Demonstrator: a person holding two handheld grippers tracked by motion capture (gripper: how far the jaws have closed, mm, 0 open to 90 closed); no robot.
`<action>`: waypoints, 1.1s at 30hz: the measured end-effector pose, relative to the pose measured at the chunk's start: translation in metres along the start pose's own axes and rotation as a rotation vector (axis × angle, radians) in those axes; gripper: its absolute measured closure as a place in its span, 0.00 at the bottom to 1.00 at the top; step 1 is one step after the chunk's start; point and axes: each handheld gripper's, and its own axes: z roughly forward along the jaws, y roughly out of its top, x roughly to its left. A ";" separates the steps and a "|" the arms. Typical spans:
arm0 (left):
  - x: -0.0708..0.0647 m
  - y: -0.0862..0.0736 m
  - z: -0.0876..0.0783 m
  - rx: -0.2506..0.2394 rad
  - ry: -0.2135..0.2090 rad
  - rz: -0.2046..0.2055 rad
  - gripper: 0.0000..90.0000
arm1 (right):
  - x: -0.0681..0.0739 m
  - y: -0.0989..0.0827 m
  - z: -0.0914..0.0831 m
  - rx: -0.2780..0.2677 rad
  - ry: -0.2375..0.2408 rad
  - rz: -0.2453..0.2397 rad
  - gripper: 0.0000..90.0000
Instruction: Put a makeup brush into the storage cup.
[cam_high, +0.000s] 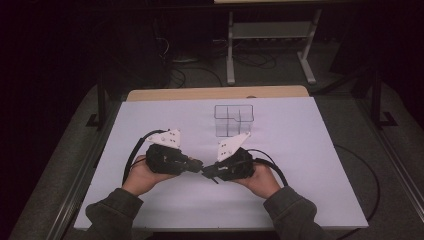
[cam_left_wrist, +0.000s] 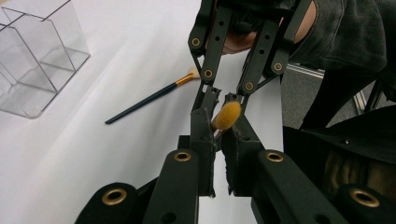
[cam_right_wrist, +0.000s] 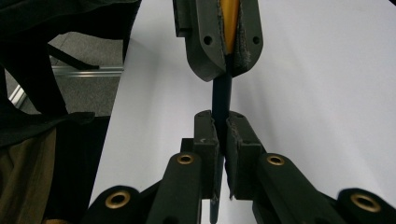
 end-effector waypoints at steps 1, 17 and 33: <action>-0.001 0.000 0.000 0.008 0.002 0.006 0.93 | 0.000 0.000 0.001 0.002 0.002 -0.003 0.92; -0.005 0.005 0.010 0.082 0.020 0.036 0.93 | 0.000 0.009 0.000 0.058 0.016 -0.015 0.91; -0.004 0.006 0.002 0.038 -0.004 0.009 0.93 | -0.002 0.009 0.002 0.052 0.043 -0.002 0.86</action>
